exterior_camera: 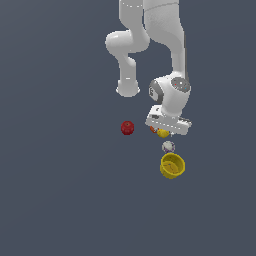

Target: Pick up a designated object from a clutter of objects.

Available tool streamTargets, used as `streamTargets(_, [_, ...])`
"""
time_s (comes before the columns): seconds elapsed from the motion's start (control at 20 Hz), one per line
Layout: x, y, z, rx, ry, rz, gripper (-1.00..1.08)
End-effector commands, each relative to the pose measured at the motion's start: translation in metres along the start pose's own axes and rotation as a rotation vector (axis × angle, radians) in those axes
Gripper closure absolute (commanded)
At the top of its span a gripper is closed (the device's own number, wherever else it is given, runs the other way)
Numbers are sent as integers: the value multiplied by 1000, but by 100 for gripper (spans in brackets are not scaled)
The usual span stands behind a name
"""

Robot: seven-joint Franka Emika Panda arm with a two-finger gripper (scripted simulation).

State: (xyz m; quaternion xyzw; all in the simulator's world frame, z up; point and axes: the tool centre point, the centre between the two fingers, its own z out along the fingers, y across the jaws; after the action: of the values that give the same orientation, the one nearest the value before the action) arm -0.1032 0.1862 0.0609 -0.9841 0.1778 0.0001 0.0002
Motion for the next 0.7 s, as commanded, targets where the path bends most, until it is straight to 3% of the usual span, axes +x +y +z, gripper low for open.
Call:
streamTargets(0.0, [-1, -3, -15, 1, 1, 0, 108])
streamTargets(0.65, [-9, -21, -131, -1, 2, 1, 108])
